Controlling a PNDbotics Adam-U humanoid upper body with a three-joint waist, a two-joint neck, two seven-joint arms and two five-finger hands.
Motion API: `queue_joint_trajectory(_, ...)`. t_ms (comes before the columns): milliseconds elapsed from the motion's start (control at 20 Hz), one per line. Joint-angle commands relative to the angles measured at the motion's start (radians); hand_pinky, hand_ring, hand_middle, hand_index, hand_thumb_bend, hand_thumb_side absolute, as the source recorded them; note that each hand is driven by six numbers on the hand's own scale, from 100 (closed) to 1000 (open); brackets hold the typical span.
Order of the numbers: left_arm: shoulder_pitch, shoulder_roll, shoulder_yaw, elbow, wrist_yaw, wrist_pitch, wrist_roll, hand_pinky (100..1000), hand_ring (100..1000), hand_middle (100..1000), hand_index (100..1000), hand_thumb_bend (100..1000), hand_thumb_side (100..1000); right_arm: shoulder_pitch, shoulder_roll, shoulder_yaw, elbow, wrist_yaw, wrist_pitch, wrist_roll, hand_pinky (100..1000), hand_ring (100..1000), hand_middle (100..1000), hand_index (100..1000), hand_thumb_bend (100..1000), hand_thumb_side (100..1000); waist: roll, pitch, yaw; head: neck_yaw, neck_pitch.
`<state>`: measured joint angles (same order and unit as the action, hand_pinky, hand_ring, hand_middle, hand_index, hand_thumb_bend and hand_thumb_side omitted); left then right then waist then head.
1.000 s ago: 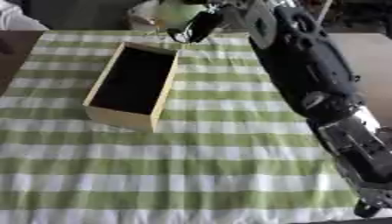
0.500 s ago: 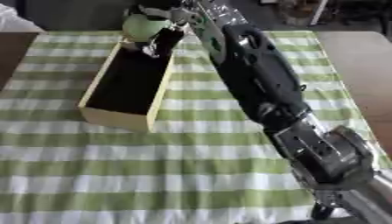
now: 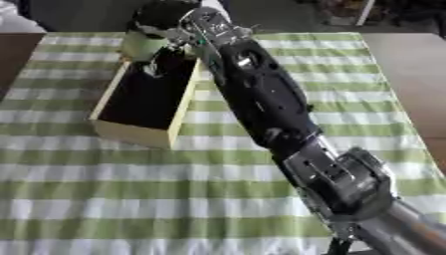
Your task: Pick up objects on the table and place them in the box.
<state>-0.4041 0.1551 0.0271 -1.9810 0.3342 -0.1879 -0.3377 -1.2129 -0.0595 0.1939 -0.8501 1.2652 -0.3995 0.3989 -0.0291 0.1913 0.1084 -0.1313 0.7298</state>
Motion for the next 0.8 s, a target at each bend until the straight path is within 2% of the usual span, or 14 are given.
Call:
queue_joint_trajectory(50,-0.016,-0.002,-0.003,-0.019,0.009,0.002,-0.006,514,760,718,790,100,714,-0.009,0.012,-0.011,0.009,0.026,-0.002,-0.018,963,752,652,813,100,400,0.006,-0.012,0.002,-0.003,-0.012)
queue_joint_trajectory(650,-0.018,-0.005,-0.004,-0.019,0.012,0.006,-0.017,512,762,719,791,100,718,0.012,0.056,-0.001,0.049,0.103,-0.018,-0.052,981,759,656,815,117,388,0.004,-0.003,0.009,-0.004,-0.017)
queue_joint_trajectory(800,-0.017,-0.006,-0.004,-0.019,0.012,0.009,-0.019,511,762,719,791,100,719,0.016,0.061,0.001,0.061,0.123,-0.026,-0.058,976,765,663,819,130,409,0.004,-0.002,0.009,-0.004,-0.018)
